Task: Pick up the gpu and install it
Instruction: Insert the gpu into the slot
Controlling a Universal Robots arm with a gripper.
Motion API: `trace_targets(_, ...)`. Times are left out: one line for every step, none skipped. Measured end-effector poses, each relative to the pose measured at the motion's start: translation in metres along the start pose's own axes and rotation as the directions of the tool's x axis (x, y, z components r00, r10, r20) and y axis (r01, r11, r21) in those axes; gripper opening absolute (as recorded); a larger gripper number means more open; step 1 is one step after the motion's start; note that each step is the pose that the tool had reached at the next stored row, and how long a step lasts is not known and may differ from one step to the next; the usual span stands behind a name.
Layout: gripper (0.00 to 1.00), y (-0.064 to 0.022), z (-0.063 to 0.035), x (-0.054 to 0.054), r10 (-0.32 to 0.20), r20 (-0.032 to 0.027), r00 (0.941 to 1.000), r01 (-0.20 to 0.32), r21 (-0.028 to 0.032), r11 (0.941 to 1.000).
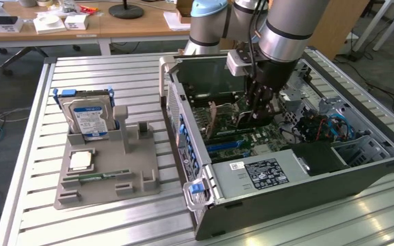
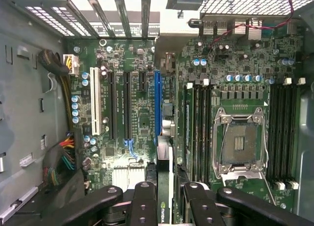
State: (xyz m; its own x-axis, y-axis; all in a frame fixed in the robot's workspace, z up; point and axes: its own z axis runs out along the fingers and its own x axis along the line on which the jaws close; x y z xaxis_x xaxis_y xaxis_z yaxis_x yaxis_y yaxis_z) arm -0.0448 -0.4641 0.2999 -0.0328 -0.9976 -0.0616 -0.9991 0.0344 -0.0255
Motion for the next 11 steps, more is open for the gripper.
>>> trace_targets(0.26, 0.0008, 0.0, 0.0, 0.0, 0.0001, 1.0, 0.0, -0.0001, 1.0)
trace_targets(0.26, 0.0012, 0.0, 0.0, 0.0, 0.0001, 1.0, 0.0, -0.0001, 1.0)
trace_targets(0.26, 0.0013, 0.0001, 0.0001, 0.0, 0.0, 1.0, 0.0, -0.0001, 1.0)
trace_targets(0.26, 0.0013, 0.0001, 0.0002, 0.0, -0.0001, 1.0, 0.0, -0.0001, 1.0)
trace_targets(0.26, 0.0014, 0.0002, 0.0006, 0.0, 0.0001, 1.0, 0.0, -0.0002, 1.0)
trace_targets(0.26, 0.0013, 0.0001, 0.0015, 0.0, 0.0, 1.0, 0.0, -0.0001, 1.0)
trace_targets(0.26, 0.0013, 0.0001, 0.0026, 0.0, -0.0001, 1.0, 0.0, -0.0002, 1.0)
trace_targets(0.26, 0.0013, 0.0, 0.0036, 0.0, -0.0001, 1.0, 0.0, -0.0002, 1.0)
trace_targets(0.26, 0.0013, 0.0, 0.0045, 0.0, 0.0, 1.0, 0.0, -0.0001, 1.0)
trace_targets(0.26, 0.0013, -0.0001, 0.0049, 0.0, -0.0001, 1.0, 0.0, -0.0001, 1.0)
trace_targets(0.26, 0.0013, 0.0, 0.0049, 0.0, 0.0001, 1.0, 0.0, -0.0001, 1.0)
